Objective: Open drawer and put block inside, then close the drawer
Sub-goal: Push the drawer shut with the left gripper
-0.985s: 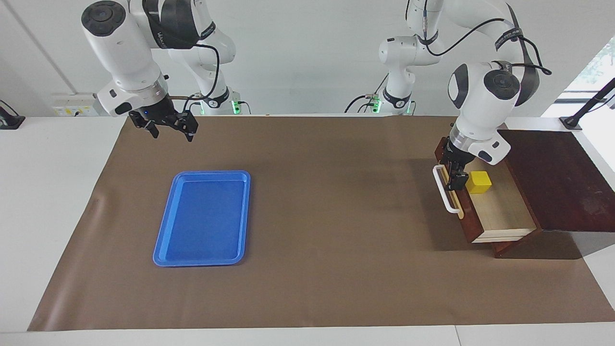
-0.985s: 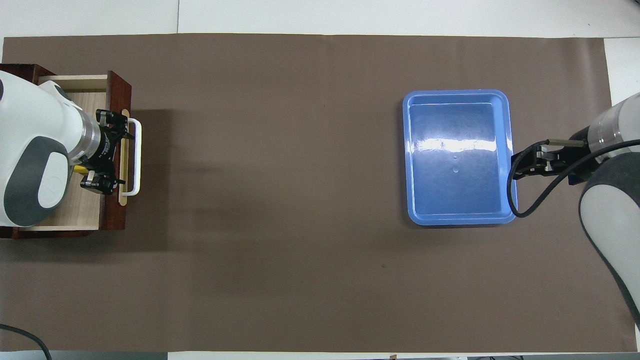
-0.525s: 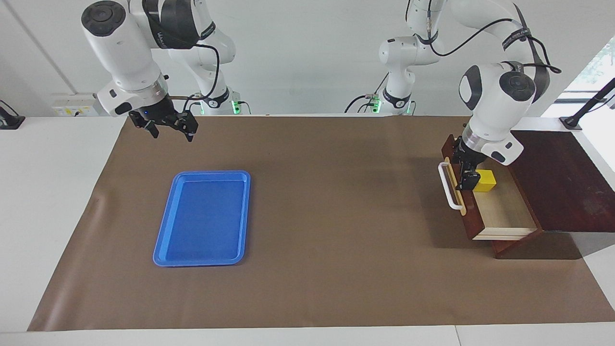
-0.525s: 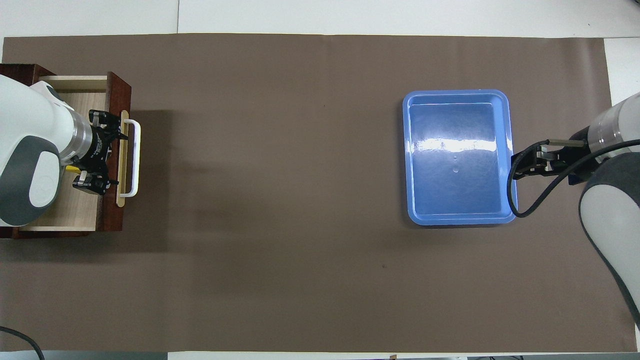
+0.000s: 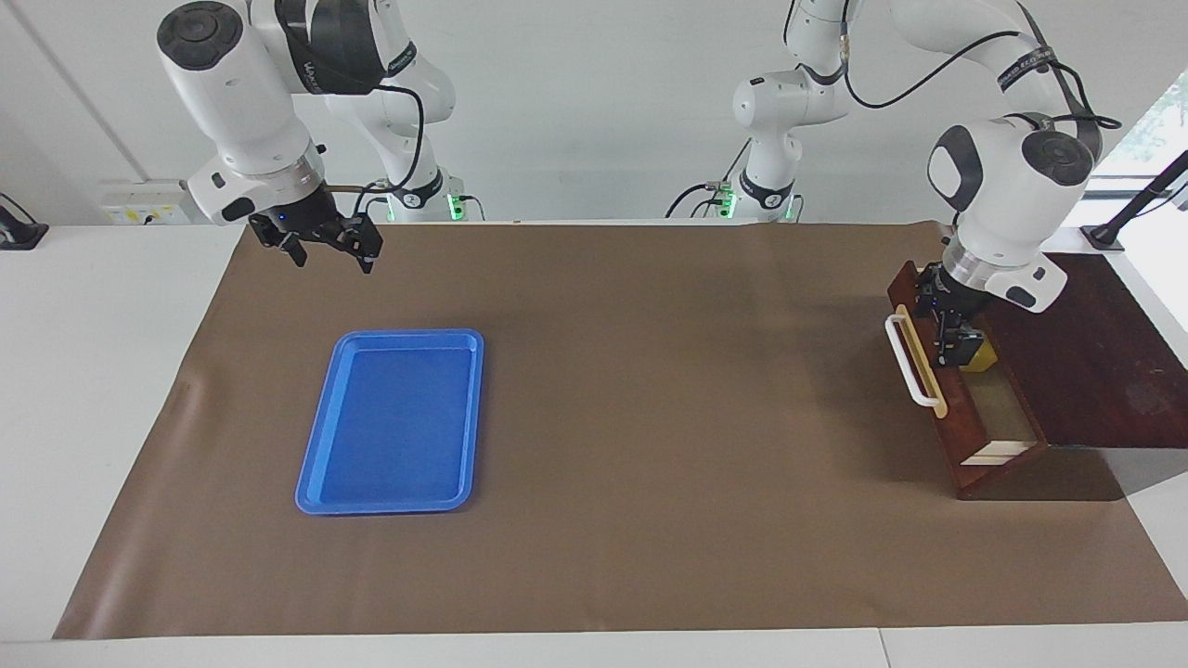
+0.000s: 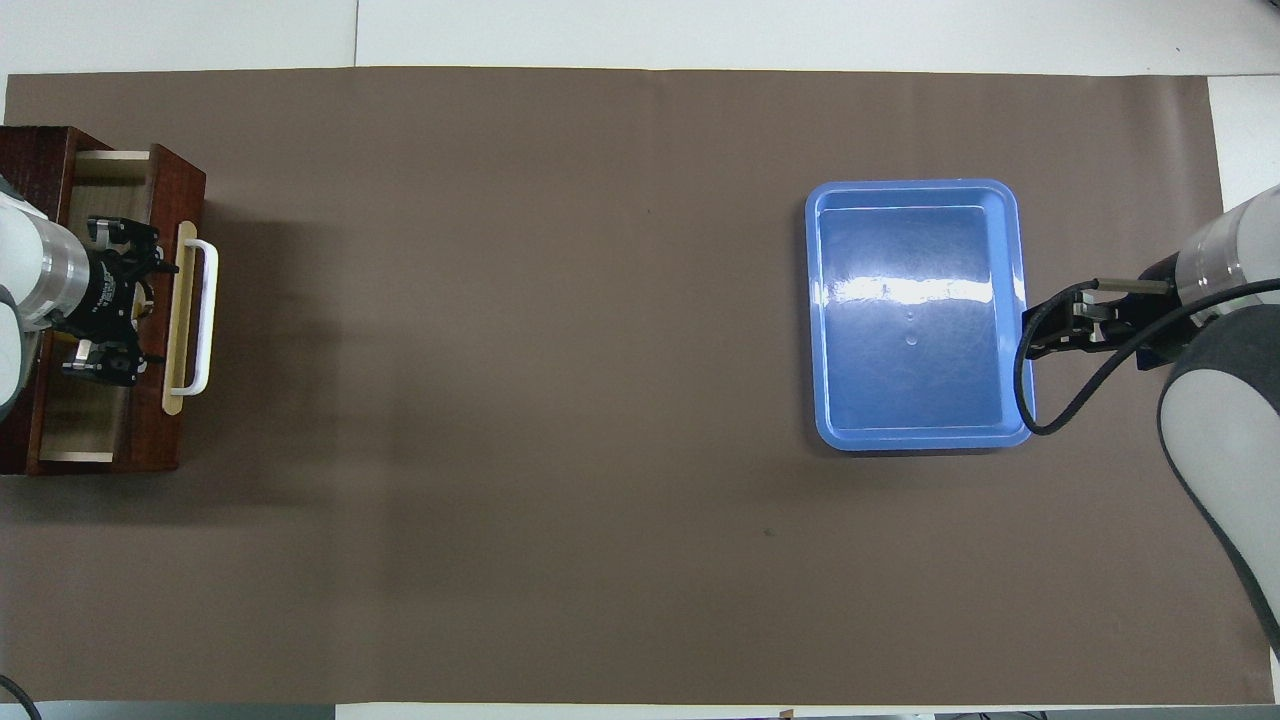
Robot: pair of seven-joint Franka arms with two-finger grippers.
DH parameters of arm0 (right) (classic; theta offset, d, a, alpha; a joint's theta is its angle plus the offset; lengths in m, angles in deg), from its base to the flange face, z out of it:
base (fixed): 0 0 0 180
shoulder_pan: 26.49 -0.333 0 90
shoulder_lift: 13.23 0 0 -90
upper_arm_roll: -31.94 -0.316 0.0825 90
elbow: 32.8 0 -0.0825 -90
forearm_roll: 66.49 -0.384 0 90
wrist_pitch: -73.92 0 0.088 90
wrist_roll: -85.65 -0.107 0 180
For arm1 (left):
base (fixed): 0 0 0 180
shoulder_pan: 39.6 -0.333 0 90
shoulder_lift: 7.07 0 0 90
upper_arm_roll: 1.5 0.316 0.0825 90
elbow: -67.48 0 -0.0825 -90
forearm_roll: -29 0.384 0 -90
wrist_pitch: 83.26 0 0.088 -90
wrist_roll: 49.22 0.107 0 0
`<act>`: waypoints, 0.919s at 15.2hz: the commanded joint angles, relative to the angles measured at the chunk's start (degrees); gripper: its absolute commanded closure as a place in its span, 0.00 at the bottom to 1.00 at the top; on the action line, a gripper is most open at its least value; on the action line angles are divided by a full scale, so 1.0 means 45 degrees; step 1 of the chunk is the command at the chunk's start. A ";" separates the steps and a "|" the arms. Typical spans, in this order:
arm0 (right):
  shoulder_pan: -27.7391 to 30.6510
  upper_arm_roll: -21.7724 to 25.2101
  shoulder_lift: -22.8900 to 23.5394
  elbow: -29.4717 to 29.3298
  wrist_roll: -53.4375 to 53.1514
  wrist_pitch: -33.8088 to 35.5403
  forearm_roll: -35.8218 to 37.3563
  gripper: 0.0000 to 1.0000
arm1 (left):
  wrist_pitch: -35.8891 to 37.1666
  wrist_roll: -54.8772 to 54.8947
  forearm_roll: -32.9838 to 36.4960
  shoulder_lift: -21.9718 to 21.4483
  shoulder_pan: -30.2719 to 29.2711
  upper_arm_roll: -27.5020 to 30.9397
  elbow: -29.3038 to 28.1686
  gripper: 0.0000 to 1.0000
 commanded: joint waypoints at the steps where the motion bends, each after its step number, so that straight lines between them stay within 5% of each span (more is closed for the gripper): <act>1: 0.0321 -0.0168 -0.0267 0.0279 0.0266 0.0096 0.0148 0.01 | -0.0373 0.0193 0.0237 -0.0207 -0.0620 -0.0039 -0.0301 0.00; 14: 0.0360 -0.0168 -0.0267 0.0260 0.0305 0.0115 0.0148 0.00 | -0.0490 0.0407 0.0237 -0.0226 -0.1637 -0.0058 -0.0341 0.00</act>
